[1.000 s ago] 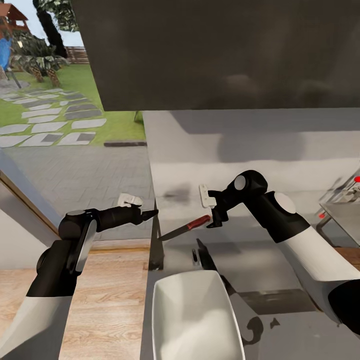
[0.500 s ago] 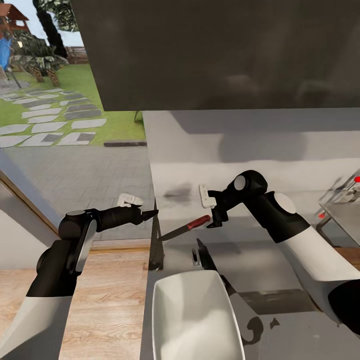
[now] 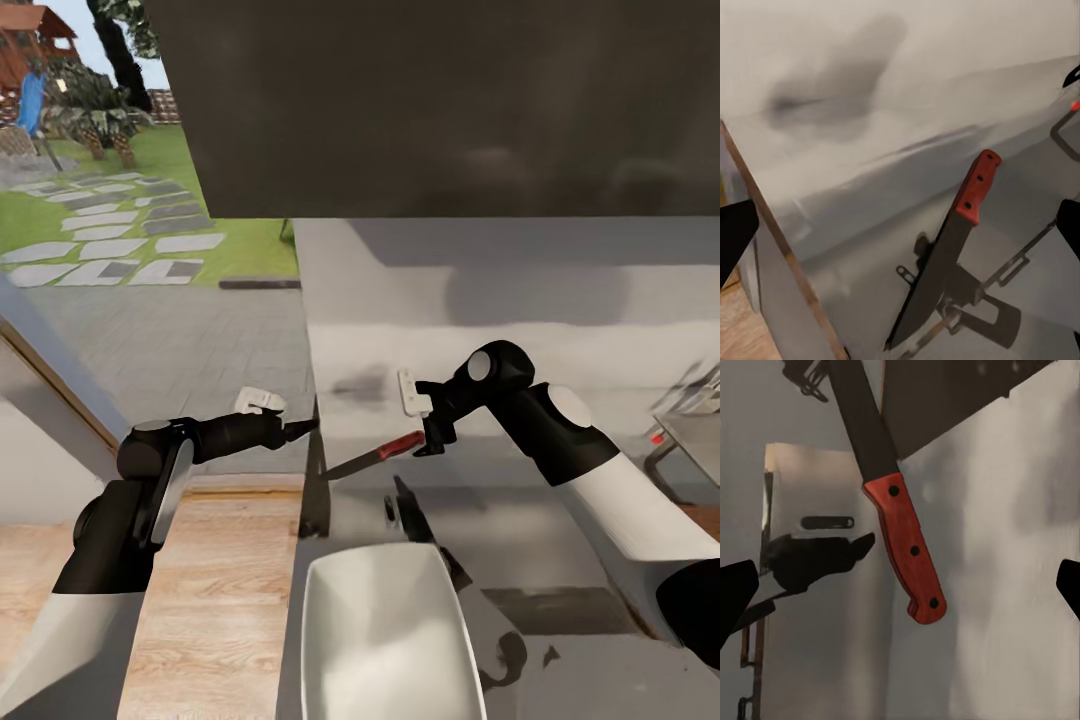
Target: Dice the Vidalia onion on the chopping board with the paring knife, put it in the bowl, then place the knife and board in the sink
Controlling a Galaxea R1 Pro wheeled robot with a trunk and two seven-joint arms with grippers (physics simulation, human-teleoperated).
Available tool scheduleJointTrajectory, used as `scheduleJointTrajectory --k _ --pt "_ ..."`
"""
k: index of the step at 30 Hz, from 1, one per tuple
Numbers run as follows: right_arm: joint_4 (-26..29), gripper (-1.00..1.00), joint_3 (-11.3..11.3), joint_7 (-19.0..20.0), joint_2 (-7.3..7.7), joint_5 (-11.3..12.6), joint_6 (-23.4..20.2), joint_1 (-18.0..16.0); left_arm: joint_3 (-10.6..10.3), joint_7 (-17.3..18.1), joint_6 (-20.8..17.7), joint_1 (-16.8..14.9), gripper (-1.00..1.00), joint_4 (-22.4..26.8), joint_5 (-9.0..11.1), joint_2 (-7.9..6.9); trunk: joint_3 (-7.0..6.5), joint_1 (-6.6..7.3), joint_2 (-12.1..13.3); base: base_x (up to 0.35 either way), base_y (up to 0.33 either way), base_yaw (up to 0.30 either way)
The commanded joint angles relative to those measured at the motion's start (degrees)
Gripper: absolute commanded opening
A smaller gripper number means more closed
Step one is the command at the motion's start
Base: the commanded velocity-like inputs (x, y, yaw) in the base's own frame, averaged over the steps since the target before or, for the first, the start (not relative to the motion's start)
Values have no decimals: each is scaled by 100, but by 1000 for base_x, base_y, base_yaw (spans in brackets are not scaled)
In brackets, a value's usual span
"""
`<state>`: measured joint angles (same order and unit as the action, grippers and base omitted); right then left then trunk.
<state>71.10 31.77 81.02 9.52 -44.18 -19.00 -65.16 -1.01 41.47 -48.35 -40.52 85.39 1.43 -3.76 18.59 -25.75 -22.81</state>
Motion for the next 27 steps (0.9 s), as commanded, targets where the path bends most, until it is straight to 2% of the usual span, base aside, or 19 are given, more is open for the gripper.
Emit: scheduleJointTrajectory --k 1,6,15,27 --pt "9 100 13 19 6 -12 -60 -6 -4 2 -43 -6 100 4 15 -2 17 -4 -11 57 -253 197" --pt "9 100 13 19 6 -12 -60 -6 3 2 -43 -6 100 0 15 -2 28 -4 -11 22 -233 71" --pt "9 100 13 18 6 -12 -60 -6 -1 2 -37 -8 100 2 15 -2 31 -4 -11 3 -36 5" --pt "9 100 13 10 6 -12 -60 -6 4 2 -34 -8 100 -5 15 -2 75 -4 -11 94 -140 82"
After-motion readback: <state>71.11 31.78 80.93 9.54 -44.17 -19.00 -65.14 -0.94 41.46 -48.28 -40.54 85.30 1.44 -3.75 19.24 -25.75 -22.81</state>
